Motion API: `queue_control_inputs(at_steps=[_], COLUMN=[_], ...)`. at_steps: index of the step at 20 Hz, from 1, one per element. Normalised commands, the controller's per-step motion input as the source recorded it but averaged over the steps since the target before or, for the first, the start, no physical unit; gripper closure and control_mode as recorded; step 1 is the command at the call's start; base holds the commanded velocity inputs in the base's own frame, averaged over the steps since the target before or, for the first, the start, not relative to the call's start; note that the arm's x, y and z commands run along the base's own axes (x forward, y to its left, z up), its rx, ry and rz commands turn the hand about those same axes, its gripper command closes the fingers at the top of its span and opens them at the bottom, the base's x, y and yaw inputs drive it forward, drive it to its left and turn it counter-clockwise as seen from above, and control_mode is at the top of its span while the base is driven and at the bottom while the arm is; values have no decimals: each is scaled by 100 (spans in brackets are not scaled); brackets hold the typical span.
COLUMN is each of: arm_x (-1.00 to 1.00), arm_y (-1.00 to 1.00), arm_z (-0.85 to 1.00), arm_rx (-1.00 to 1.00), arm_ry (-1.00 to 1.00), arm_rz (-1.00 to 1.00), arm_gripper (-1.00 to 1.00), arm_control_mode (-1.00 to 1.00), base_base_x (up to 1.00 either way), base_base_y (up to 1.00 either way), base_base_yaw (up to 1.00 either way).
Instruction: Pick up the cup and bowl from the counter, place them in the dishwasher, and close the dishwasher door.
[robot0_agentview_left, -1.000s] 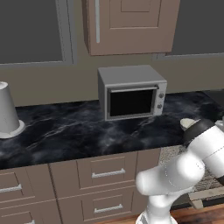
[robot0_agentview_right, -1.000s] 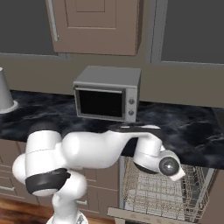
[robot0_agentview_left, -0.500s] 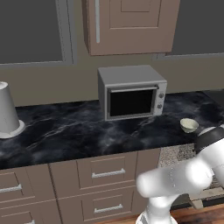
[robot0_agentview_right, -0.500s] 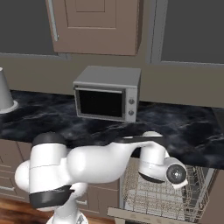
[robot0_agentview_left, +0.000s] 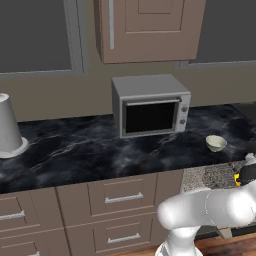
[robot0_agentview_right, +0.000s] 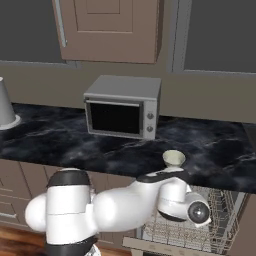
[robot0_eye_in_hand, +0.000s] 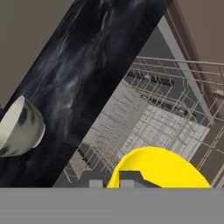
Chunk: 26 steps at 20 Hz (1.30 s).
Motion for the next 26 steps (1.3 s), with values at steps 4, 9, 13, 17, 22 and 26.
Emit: queue_control_inputs(at_steps=[4,9,13,17,22,26], arm_x=[-1,0,0,0,12,49], arm_y=[-3,-6,-19,-30,-36,-33], arm_z=[-55,-59,-49,-42,-42,-21], arm_rx=[3,2,2,5,7,5], arm_ry=[4,4,4,3,4,1], arm_rz=[0,0,0,0,0,0], arm_gripper=[100,100,100,100,100,100], arm_control_mode=[-100,-100,-100,-100,-100,-100], base_base_x=[0,0,0,0,0,0], base_base_y=[0,0,0,0,0,0], base_base_yaw=[0,0,0,0,0,0])
